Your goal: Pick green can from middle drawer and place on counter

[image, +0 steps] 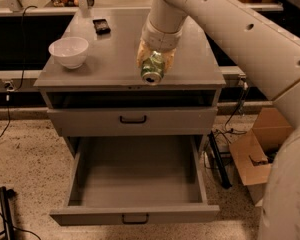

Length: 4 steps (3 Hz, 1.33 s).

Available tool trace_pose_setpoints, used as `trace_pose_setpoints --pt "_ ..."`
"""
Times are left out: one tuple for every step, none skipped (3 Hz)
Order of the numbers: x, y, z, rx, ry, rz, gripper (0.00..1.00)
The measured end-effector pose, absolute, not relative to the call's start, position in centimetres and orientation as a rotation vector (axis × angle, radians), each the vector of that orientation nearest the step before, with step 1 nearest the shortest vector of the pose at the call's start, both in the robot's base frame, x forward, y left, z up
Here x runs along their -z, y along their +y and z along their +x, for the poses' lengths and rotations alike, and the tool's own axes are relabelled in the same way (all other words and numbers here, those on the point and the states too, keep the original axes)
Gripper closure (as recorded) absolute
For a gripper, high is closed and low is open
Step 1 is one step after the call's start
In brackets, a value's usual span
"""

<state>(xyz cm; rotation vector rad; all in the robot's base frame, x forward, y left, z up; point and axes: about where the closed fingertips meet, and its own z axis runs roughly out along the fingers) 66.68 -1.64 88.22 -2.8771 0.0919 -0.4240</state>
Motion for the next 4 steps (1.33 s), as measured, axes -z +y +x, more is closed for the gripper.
trace_pose_setpoints --pt "-87.1 -5.5 68.8 0.426 0.281 -2.935 1.00" --pt "-86.1 -8.2 70.1 0.410 0.421 -2.966 1.00" --pt "-85.3 -9.5 70.9 0.366 0.499 -2.947 0.82" --pt "-85.1 -9.5 71.3 0.371 0.505 -2.937 0.58"
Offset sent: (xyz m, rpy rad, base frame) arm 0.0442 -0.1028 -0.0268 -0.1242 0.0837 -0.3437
